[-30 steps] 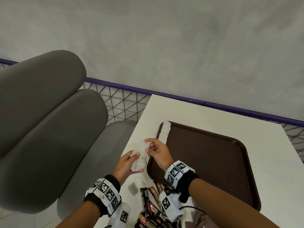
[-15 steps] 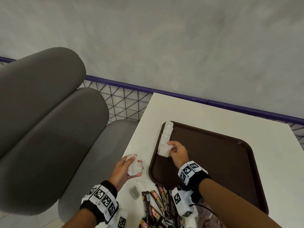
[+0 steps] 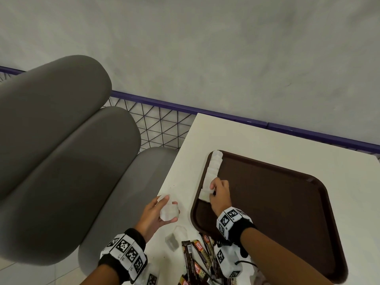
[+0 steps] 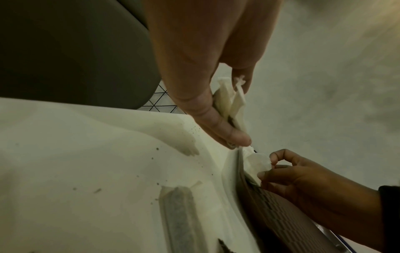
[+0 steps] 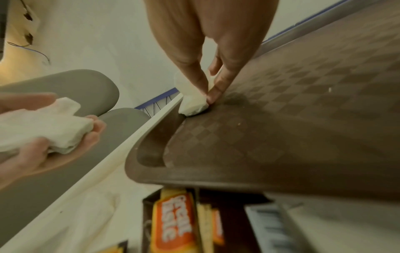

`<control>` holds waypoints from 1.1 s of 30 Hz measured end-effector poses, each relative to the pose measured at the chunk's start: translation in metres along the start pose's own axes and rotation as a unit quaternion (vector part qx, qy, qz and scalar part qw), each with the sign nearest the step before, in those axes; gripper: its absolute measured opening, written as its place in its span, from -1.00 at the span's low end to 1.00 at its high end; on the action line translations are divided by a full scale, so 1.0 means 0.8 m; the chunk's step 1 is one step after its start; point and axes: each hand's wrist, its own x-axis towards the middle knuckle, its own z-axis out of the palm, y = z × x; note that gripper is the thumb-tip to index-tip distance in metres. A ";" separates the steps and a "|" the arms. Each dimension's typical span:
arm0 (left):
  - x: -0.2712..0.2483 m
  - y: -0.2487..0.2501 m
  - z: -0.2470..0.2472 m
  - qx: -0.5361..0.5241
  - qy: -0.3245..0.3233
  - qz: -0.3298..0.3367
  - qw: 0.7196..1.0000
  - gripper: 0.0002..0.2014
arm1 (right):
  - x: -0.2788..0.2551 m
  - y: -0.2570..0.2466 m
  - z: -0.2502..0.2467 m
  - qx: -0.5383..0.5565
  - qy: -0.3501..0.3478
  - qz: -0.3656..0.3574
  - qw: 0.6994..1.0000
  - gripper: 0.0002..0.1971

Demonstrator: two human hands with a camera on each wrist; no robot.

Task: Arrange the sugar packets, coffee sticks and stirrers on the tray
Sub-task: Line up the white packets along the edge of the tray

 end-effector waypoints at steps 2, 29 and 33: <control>0.000 0.001 0.001 0.004 -0.003 0.000 1.000 -0.68 | 0.000 -0.002 0.000 -0.006 0.004 -0.001 1.000 -0.61; -0.014 0.005 0.018 0.022 -0.070 0.047 0.996 -0.74 | -0.031 -0.063 -0.019 0.091 -0.126 -0.092 0.984 -0.88; -0.020 0.007 0.024 0.038 -0.086 0.058 0.994 -0.74 | -0.041 -0.078 -0.009 0.126 -0.168 -0.097 0.973 -0.84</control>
